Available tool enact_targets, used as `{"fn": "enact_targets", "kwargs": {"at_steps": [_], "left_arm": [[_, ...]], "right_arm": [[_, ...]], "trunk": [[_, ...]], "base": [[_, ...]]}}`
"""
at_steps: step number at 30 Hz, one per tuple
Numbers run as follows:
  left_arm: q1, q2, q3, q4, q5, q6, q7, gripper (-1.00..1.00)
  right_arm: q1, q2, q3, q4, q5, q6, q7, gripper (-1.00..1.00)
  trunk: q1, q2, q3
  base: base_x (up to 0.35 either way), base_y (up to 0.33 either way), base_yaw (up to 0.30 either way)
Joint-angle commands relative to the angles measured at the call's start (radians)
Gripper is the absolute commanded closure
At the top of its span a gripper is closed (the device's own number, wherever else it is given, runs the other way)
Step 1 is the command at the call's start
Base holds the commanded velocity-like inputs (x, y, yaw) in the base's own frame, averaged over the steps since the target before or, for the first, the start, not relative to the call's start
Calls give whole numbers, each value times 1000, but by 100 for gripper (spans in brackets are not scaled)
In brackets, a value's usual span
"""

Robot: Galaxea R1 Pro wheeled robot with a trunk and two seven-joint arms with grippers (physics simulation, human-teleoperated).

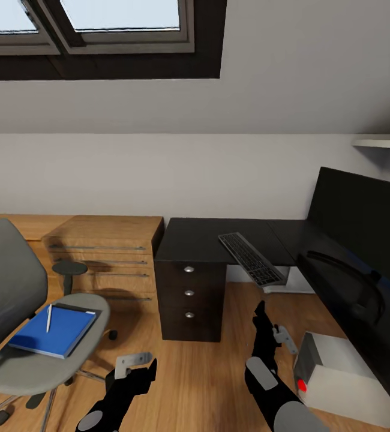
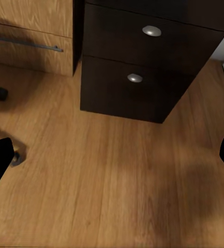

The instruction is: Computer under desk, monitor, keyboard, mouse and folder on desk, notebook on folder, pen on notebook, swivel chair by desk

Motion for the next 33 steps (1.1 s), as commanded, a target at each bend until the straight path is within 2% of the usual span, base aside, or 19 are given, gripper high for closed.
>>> {"fn": "enact_targets", "kwargs": {"at_steps": [1, 3, 5, 6, 11, 13, 14, 16, 18, 19, 21, 23, 24, 25, 27, 28, 30, 31, 33], "left_arm": [[0, 0, -1, 2, 10, 3, 10, -100], [0, 0, -1, 3, 10, 3, 10, -100], [0, 0, 0, 4, 9, 3, 10, -100], [0, -1, -1, 4, 8, 3, 10, -100], [0, -1, -2, 2, 8, 4, 10, -100], [0, -1, -2, 1, 8, 5, 10, -100], [0, -1, -2, 0, 8, 5, 10, -100], [0, -1, -2, 0, 8, 5, 10, -100], [0, -1, -2, -1, 8, 6, 10, -100], [0, -1, -2, -1, 8, 6, 10, -100], [0, -1, -2, -1, 8, 6, 9, -100], [0, -1, -2, -1, 8, 7, 9, -100], [0, -1, -2, -1, 8, 7, 10, -100], [0, -1, -2, -1, 8, 7, 10, -100], [0, -2, -2, 0, 8, 7, 10, -100], [0, -2, -2, 0, 8, 7, 9, -100], [0, -2, -2, 0, 8, 7, 9, -100], [0, -3, -3, 0, 8, 8, 9, -100], [0, -3, -3, 0, 8, 8, 9, -100]], "right_arm": [[8, 1, 15, 79, 27, -2, 57, -100], [12, 1, 24, 124, 59, -5, 82, -100], [15, 1, 32, 187, 117, -22, 108, -100], [18, 1, 42, 253, 225, -63, 119, -100], [19, 1, 60, 271, 270, -60, 42, -100], [19, 1, 89, 270, 292, -22, -36, -100], [19, 1, 119, 263, 313, 19, -89, -100], [19, 1, 150, 244, 338, 66, -142, -100], [19, 1, 190, 183, 367, 147, -220, -100], [19, 1, 207, 126, 379, 209, -271, -100], [20, 1, 217, 66, 387, 280, -323, -100], [23, 1, 228, -24, 395, 425, -398, -100], [25, 1, 232, -83, 400, 551, -441, -100], [26, -5, 234, -113, 402, 622, -459, -100], [27, -29, 238, -176, 410, 775, -487, -100], [27, -57, 242, -248, 423, 934, -505, -100], [28, -88, 243, -326, 434, 1085, -517, -100], [31, -116, 244, -407, 442, 1214, -525, -100], [39, -140, 244, -482, 446, 1310, -529, -100]], "trunk": [[-4, 7, 2], [-12, 21, 9], [-19, 35, 15], [-23, 42, 18], [-42, 77, 34], [-50, 91, 40], [-54, 98, 43], [-61, 112, 49], [-69, 126, 56], [-73, 133, 59], [-81, 147, 65], [-88, 161, 71], [-92, 168, 75], [-96, 175, 78], [-104, 189, 84], [-107, 196, 87], [-115, 210, 93], [-119, 217, 96], [-127, 231, 103]], "base": [[0, 0, 0], [0, 0, 0], [0, 0, 0], [0, 0, 0], [0, 0, 0], [0, 0, 0], [0, 0, 0], [0, 0, 0], [0, 0, 0], [0, 0, 0], [0, 0, 0], [0, 0, 0], [0, 0, 0], [0, 0, 0], [0, 0, 0], [0, 0, 0], [0, 0, 0], [0, 0, 0], [0, 0, 0]]}}
